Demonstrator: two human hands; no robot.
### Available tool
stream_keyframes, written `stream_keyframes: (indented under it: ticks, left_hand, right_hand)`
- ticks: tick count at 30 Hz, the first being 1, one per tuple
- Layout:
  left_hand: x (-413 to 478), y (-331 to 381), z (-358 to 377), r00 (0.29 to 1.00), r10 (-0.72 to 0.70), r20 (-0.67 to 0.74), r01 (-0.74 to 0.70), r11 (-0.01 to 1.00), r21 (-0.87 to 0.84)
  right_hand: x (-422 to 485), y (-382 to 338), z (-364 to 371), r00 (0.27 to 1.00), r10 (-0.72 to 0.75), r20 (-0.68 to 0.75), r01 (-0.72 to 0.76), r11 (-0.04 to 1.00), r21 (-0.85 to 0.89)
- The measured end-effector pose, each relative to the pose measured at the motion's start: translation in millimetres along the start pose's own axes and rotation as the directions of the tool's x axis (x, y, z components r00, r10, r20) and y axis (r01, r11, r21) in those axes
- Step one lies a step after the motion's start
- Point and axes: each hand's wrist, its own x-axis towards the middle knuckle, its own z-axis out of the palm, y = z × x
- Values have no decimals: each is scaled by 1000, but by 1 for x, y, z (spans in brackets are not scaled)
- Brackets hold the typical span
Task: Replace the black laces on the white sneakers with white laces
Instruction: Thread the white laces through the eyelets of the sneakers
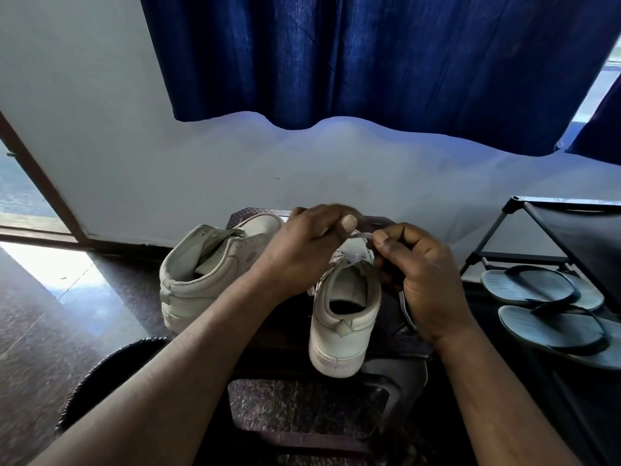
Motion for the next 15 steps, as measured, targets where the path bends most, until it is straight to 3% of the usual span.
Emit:
stream_keyframes:
  ticks: [3,8,11,15]
  left_hand:
    - [-3,2,9,996,-52,75,56,997,-53]
    - [-5,5,8,993,-86,81,100,978,-184]
    - [-7,12,8,992,-112,52,122,958,-261]
    - [-8,14,5,990,-136,-47,121,965,-231]
  right_hand:
    - [1,2,-1,999,-33,-7,33,999,-42]
    - [2,5,-4,995,-88,-50,82,991,-109]
    - [1,4,-3,990,-136,-40,129,981,-147]
    - [0,-1,-5,993,-108,-37,99,975,-201]
